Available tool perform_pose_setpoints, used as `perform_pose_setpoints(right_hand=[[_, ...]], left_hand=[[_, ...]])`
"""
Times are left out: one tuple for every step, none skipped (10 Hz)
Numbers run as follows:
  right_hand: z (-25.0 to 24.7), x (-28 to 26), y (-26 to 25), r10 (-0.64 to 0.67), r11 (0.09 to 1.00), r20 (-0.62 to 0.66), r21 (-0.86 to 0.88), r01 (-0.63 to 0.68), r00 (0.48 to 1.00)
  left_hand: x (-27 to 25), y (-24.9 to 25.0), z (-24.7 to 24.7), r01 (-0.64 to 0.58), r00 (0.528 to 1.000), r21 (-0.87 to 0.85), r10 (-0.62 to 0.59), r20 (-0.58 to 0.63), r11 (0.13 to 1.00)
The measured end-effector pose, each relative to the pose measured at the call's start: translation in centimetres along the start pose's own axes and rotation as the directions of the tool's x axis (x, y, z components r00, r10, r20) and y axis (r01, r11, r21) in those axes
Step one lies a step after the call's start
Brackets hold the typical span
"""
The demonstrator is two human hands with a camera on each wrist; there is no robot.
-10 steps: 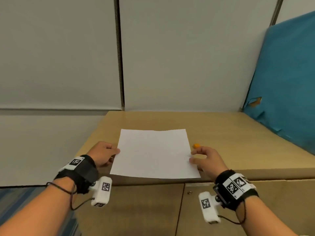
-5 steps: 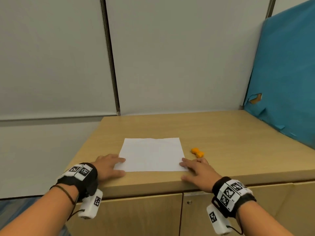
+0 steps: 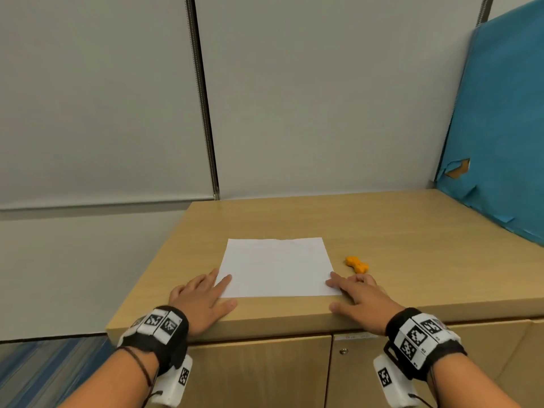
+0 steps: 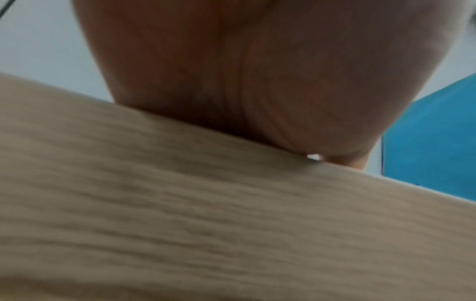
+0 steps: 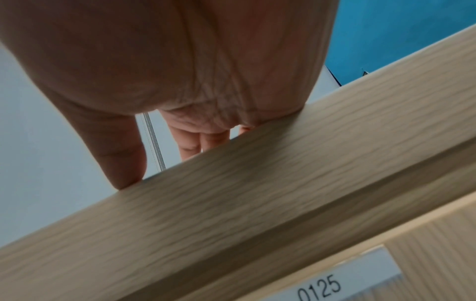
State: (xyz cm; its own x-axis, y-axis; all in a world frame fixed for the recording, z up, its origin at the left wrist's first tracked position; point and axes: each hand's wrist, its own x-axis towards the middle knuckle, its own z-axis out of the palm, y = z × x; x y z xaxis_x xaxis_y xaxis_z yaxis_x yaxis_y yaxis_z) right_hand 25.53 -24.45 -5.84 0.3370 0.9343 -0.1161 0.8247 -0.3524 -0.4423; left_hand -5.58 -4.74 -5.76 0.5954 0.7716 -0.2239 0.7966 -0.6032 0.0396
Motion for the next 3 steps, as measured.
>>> perform_pose_setpoints(right_hand=[[0.19, -0.27, -0.42, -0.035, 0.997, -0.011, -0.064, 0.034, 0.999], [-0.44, -0.48, -0.85, -0.008, 0.999, 0.037, -0.049, 0.009, 0.999], [-0.52, -0.50, -0.85, 0.018, 0.995, 0.052, -0.096, -0.013, 0.999]], left_hand=[[0.27, -0.50, 1.00, -0.021, 0.999, 0.016, 0.022, -0.046, 1.000], [0.14, -0.53, 0.81, -0.064, 0.998, 0.004, 0.064, -0.028, 0.998], [1.02, -0.62, 1.78, -0.061, 0.990, 0.028, 0.064, -0.123, 0.998]])
